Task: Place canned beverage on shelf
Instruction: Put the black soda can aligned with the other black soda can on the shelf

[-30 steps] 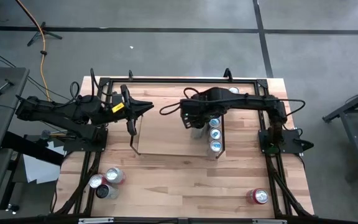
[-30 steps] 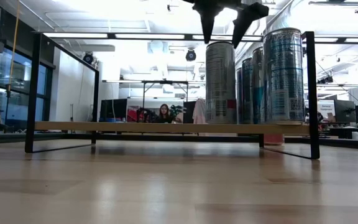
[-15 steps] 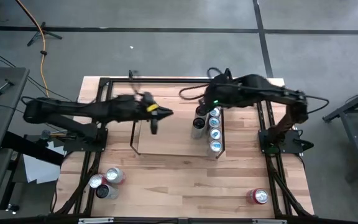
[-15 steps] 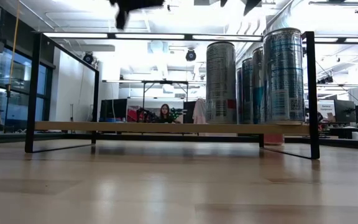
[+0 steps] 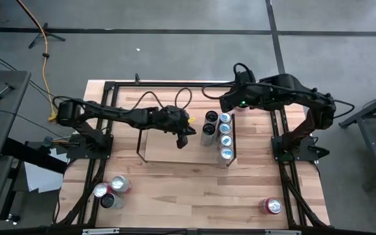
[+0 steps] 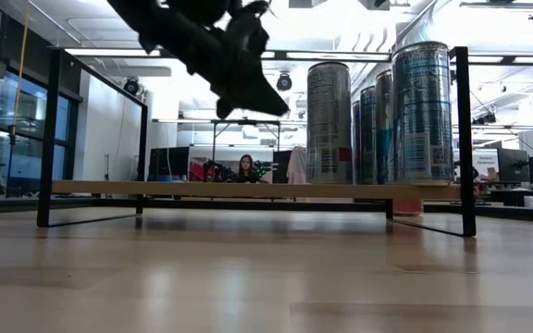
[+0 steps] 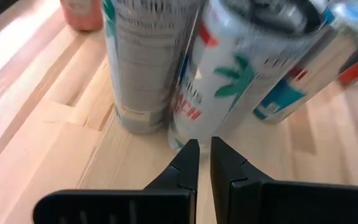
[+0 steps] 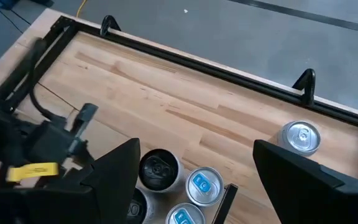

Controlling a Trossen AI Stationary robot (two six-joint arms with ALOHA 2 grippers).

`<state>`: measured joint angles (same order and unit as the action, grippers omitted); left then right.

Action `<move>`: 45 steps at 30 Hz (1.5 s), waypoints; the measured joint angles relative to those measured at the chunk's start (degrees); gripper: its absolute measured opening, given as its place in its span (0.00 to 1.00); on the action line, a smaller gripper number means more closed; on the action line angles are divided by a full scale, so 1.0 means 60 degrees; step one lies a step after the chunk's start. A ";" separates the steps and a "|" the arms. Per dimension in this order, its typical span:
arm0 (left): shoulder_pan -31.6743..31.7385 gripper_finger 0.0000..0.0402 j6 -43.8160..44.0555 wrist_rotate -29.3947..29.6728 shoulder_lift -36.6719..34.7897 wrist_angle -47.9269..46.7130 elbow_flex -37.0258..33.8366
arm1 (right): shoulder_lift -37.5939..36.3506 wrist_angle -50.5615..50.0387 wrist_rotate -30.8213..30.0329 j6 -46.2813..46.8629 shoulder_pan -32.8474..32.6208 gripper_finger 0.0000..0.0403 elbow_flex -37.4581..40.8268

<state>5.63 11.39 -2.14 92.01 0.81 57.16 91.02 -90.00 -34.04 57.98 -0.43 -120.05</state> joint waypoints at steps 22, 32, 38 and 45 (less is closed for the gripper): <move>-0.0015 0.00 -0.1198 -0.0083 0.1115 0.1762 0.0173 | 0.0205 -0.0004 -0.0010 -0.0248 0.0004 0.74 0.0036; -0.0015 0.00 -0.1193 -0.0107 0.1191 0.1744 0.0176 | 0.0205 -0.0004 -0.0007 -0.0255 0.0004 0.74 0.0036; 0.0160 0.00 -0.1183 -0.0130 0.0066 0.0167 0.0176 | 0.0205 0.0000 -0.0004 -0.1026 0.0004 0.74 0.0036; 0.0386 0.00 -0.1232 -0.0054 -0.2513 -0.0609 0.0118 | 0.0205 0.0033 -0.0078 -0.2293 0.0053 0.74 0.0036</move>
<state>7.94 4.00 -2.46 76.93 -2.85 57.86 92.25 -89.80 -34.51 44.22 -0.11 -119.83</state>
